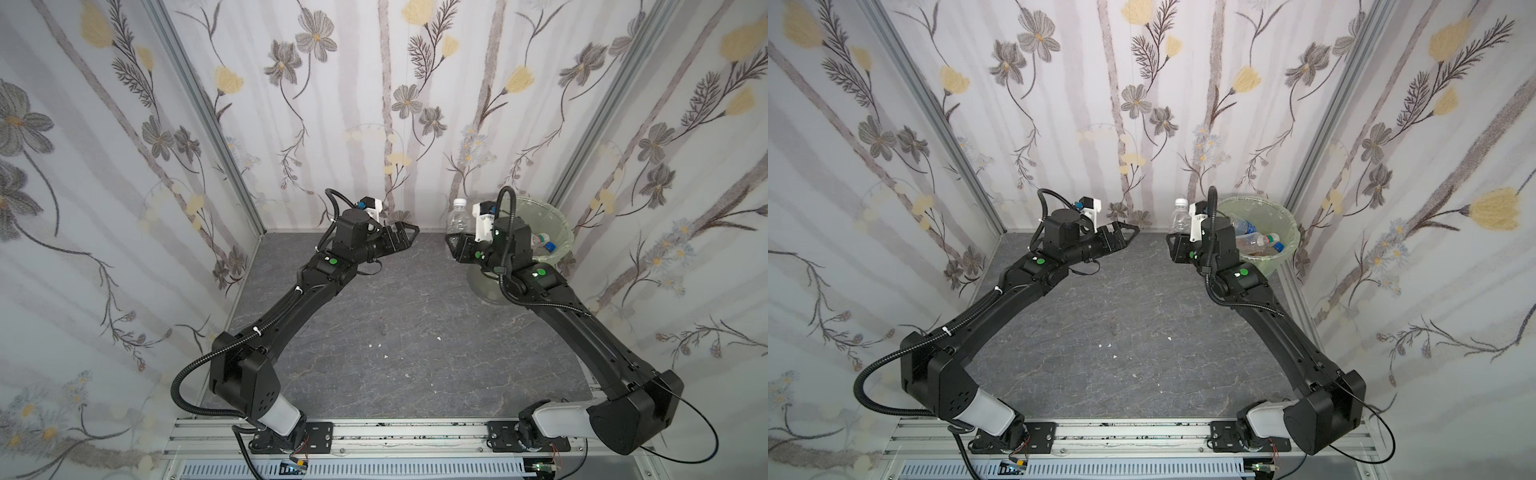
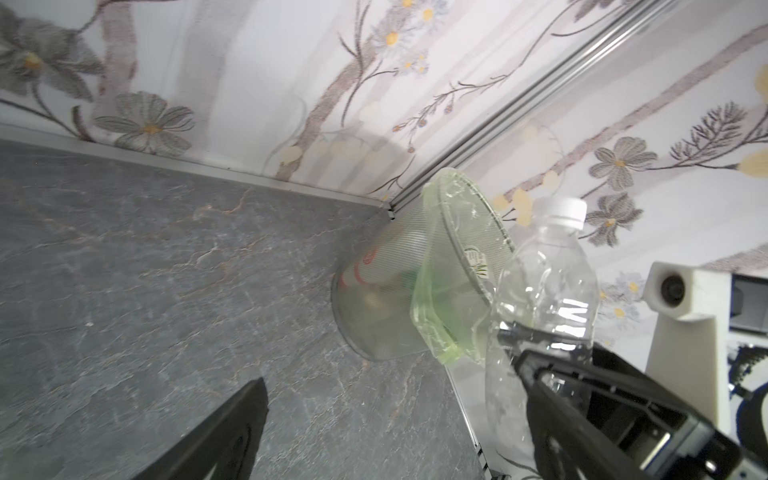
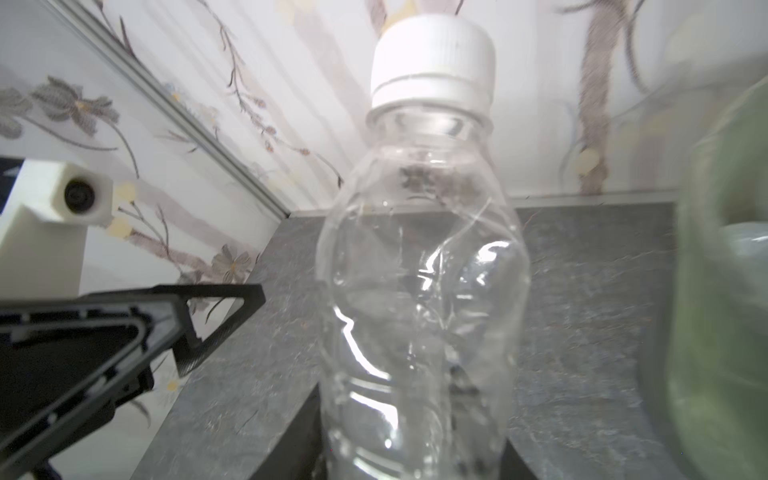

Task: Throw the plastic bottles in the bin
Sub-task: 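Carry the bottle over the bin with the right gripper while the left gripper withdraws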

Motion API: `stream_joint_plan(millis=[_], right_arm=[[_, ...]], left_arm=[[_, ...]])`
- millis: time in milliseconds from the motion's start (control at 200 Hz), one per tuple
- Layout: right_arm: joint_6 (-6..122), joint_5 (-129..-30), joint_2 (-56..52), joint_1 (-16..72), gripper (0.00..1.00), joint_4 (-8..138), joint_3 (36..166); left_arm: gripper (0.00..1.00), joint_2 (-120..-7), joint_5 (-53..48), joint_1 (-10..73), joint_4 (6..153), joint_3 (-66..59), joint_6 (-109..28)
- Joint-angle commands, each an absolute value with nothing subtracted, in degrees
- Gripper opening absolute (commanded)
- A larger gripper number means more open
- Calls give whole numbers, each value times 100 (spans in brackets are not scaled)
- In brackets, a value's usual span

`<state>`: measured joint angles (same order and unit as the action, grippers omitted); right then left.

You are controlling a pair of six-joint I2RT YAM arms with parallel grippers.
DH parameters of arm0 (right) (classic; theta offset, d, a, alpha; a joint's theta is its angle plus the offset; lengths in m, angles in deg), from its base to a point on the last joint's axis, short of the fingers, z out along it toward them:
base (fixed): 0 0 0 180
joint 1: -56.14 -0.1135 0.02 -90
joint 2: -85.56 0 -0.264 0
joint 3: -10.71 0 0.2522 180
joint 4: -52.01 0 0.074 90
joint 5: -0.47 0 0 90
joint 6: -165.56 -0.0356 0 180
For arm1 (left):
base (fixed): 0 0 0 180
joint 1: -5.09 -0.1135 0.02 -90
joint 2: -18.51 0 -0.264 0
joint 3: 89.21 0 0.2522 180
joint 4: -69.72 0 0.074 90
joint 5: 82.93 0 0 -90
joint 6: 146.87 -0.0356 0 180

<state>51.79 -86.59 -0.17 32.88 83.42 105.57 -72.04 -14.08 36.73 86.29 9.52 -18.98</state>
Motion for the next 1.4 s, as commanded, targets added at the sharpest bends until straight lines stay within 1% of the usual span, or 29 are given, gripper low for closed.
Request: stream_joint_plan(millis=[0,160,405,505,645,749,784,869,964,1054,1139,1399], right_arm=[[5598,-9472,89,3682,42,9361,11170],[5854,-9898,363,4505,43,9950,11954],[6223,-10610,881,5333,44,10007,12743],[6316,-10837,827,5485,44,9996,12935],[6292,-10717,357,5763,45,10004,12803],[6247,-10533,-172,5901,52,10041,12454],[6242,-10509,-357,5919,57,10084,12368],[6197,-10655,-765,5917,77,10313,12369],[6176,-10571,-733,5905,83,10308,12370],[6225,-10548,-626,5887,94,10251,12368],[6262,-10596,-400,5889,99,10250,12373],[6256,-10521,-181,5879,100,10263,12343]], left_arm=[[100,-7398,-1442,3937,8206,1305,-2161],[100,-7826,-1520,4415,8145,1863,-2318],[100,-8124,-1612,4566,8135,2175,-2298],[100,-8128,-1582,4561,8120,2132,-2333],[100,-8128,-1531,4563,8120,2045,-2353],[100,-8160,-1552,4556,8130,2023,-2371],[100,-8167,-1570,4553,8127,2012,-2372],[100,-8162,-1598,4548,8129,1998,-2365],[100,-8155,-1582,4525,8128,1961,-2378],[100,-8203,-1612,4518,8126,1980,-2358],[100,-8246,-1641,4512,8124,2011,-2325],[100,-8269,-1618,4508,8119,2023,-2312]])
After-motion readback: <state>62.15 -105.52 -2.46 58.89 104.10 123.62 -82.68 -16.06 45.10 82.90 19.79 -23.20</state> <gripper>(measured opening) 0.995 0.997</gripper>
